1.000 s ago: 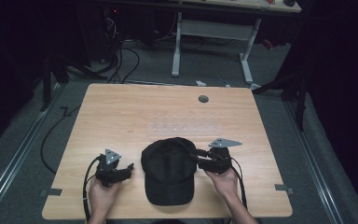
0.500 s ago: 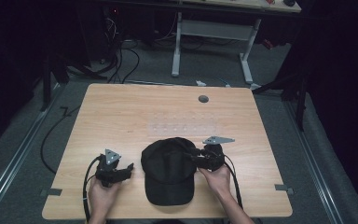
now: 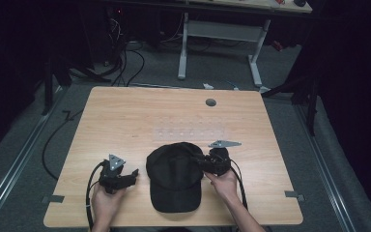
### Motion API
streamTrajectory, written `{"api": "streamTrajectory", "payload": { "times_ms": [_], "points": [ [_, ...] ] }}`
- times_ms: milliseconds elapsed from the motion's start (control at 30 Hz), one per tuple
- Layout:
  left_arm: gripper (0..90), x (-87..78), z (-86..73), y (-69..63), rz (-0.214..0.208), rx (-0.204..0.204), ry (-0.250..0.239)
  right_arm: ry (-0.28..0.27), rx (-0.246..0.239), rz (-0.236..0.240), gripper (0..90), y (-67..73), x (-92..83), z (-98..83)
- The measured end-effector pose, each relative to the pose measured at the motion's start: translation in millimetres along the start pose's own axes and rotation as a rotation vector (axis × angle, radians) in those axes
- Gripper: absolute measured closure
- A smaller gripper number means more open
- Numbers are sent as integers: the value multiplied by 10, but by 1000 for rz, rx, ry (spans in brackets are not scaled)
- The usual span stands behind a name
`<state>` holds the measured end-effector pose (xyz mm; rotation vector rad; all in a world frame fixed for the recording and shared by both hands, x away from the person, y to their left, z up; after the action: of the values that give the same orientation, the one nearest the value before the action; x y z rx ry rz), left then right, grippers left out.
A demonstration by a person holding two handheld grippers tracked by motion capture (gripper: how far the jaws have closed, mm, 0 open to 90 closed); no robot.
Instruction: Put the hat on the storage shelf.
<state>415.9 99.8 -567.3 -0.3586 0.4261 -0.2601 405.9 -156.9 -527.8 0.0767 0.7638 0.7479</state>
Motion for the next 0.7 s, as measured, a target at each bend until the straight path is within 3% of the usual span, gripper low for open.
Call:
{"api": "streamTrajectory", "payload": {
  "times_ms": [133, 300, 700],
  "points": [
    [274, 0, 0, 0, 0, -1, 0, 9, -15, 1, 773, 2, 1, -5],
    [275, 0, 1, 0, 0, -1, 0, 10, 6, 9, 819, -13, -14, 5],
    [273, -1, 2, 1, -2, -4, 1, -19, -60, 38, 856, 54, -82, 43]
  ]
}}
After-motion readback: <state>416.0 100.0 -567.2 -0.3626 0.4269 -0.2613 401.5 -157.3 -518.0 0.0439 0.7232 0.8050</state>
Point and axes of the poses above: each handheld gripper's, and its own axes: x roughly forward along the jaws, z roughly out of its top, y roughly to its left, the point moved 6 cm from there along x, roughly forward along the jaws, and after that the axes turned 2 degrees about z, right-handed, at the moved point
